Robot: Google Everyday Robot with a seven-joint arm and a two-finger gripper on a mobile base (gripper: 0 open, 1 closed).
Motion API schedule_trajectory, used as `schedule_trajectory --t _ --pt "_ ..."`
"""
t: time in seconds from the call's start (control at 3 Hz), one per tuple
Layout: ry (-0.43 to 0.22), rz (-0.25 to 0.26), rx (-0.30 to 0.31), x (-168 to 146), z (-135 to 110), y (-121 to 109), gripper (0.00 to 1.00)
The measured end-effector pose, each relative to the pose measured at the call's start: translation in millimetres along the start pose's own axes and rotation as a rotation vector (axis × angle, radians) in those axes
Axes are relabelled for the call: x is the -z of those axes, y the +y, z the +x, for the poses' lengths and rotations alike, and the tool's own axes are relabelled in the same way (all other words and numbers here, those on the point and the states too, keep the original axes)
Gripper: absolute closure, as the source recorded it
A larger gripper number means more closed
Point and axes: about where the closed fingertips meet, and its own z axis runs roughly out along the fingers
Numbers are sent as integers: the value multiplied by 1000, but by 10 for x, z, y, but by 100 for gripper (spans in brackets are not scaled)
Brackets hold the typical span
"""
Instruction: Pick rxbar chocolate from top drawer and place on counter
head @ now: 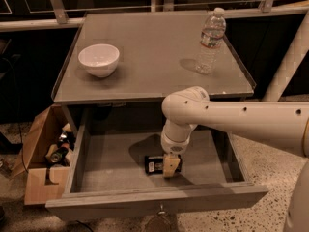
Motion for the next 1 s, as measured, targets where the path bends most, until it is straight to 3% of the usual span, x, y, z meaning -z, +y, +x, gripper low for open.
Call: schedule_trajectory --t 0.33,0.67,1.0 --pt "0 0 0 0 0 0 89" --pt "0 0 0 77 -13 5 100" --pt "0 0 0 108 -18 7 100"
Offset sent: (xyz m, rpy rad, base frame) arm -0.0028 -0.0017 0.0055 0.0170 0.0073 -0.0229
